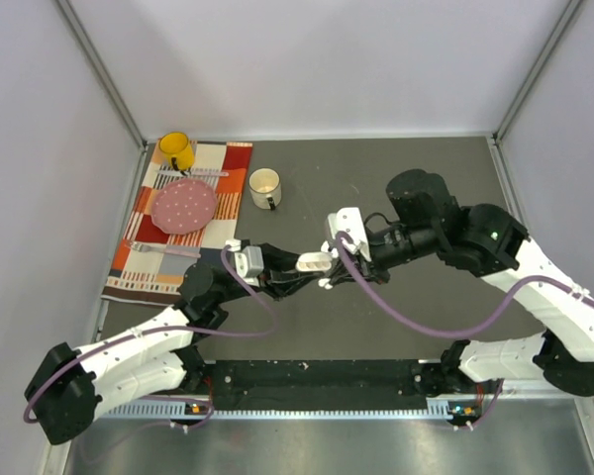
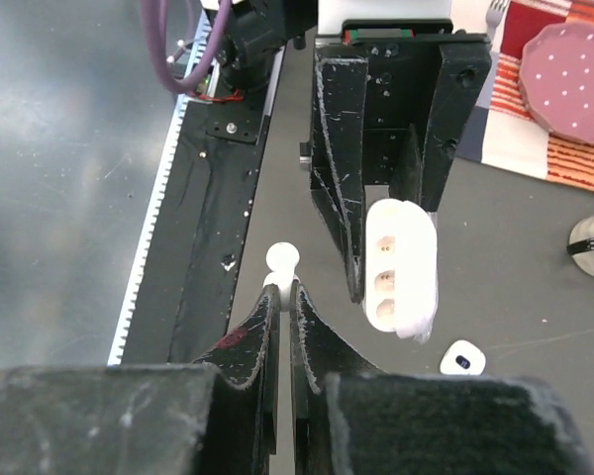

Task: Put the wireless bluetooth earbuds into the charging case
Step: Insert the left earbud into the left side groove of the charging case.

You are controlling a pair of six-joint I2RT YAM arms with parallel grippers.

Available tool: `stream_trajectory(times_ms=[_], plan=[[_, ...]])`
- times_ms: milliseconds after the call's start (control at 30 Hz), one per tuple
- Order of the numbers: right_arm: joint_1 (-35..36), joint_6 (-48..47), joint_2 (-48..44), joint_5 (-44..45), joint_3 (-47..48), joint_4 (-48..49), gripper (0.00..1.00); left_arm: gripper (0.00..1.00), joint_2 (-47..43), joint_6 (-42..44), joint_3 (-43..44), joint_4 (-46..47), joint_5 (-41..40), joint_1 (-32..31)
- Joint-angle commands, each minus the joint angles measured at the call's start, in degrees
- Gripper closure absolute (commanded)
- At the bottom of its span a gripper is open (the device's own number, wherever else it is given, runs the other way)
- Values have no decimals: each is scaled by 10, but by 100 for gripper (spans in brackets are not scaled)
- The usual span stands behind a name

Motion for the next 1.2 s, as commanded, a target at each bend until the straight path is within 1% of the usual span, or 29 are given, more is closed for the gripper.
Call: stream_trajectory(times_ms=[0, 167, 300, 467, 667, 767, 933, 1067, 1167], plan=[[13, -4, 26, 21, -6, 26, 100, 100, 6, -12, 31, 19, 32, -2], [13, -14, 44, 44, -5, 37, 100, 100, 4, -10, 35, 25, 86, -2], [13, -24, 47, 85, -8, 42, 100, 100, 1, -7, 38, 25, 120, -2], [13, -28, 43, 106, -10, 51, 100, 100, 2, -10, 38, 20, 141, -2], [14, -36, 38, 151, -20, 67, 100, 100, 6, -23, 38, 23, 166, -2], [13, -41, 36, 165, -20, 73, 100, 100, 5, -24, 38, 23, 167, -2], [13, -36, 33, 144, -20, 80, 100, 100, 5, -22, 38, 19, 151, -2], [13, -31, 21, 111, -22, 88, 100, 100, 5, -15, 36, -2, 114, -2], [13, -22, 14, 108, -20, 93, 100, 100, 5, -10, 35, -7, 95, -2]])
